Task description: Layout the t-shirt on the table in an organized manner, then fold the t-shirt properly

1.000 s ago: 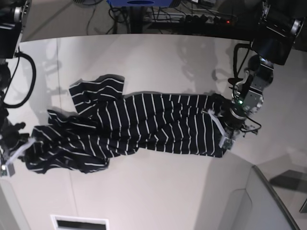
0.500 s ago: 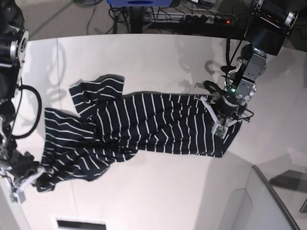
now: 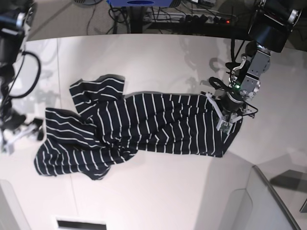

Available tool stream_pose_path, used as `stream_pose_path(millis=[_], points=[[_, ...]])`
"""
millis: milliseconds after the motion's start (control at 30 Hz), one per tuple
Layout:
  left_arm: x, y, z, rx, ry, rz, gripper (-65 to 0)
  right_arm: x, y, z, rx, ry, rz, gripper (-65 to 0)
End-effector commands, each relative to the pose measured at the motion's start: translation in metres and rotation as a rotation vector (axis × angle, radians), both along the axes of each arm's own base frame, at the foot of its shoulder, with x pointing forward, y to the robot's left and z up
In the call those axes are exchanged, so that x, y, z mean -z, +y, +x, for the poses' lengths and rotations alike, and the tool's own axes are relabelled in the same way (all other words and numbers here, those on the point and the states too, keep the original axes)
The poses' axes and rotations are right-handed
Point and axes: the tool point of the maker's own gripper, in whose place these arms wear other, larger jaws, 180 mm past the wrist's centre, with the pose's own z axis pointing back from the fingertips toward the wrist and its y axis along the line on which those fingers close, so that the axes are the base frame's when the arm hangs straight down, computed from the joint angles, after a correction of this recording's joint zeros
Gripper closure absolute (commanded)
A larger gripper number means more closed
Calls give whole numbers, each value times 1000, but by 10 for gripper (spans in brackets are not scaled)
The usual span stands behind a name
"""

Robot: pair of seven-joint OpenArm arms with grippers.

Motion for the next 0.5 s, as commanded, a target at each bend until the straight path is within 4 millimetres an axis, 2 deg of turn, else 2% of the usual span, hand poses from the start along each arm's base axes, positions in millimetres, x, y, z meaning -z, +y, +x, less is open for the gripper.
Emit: stream_pose_path(millis=[0, 167, 333, 467], points=[[-14, 4, 13, -2, -51, 3, 0, -21, -2, 15, 4, -86, 2, -528], [-17, 1, 15, 1, -60, -5, 0, 7, 19, -7, -3, -23, 46, -554], [-11, 6, 6, -2, -41, 5, 0, 29, 17, -20, 20, 38, 72, -551], [-12, 34, -3, -104, -48, -5, 0, 47, 18, -28, 37, 78, 96, -551]])
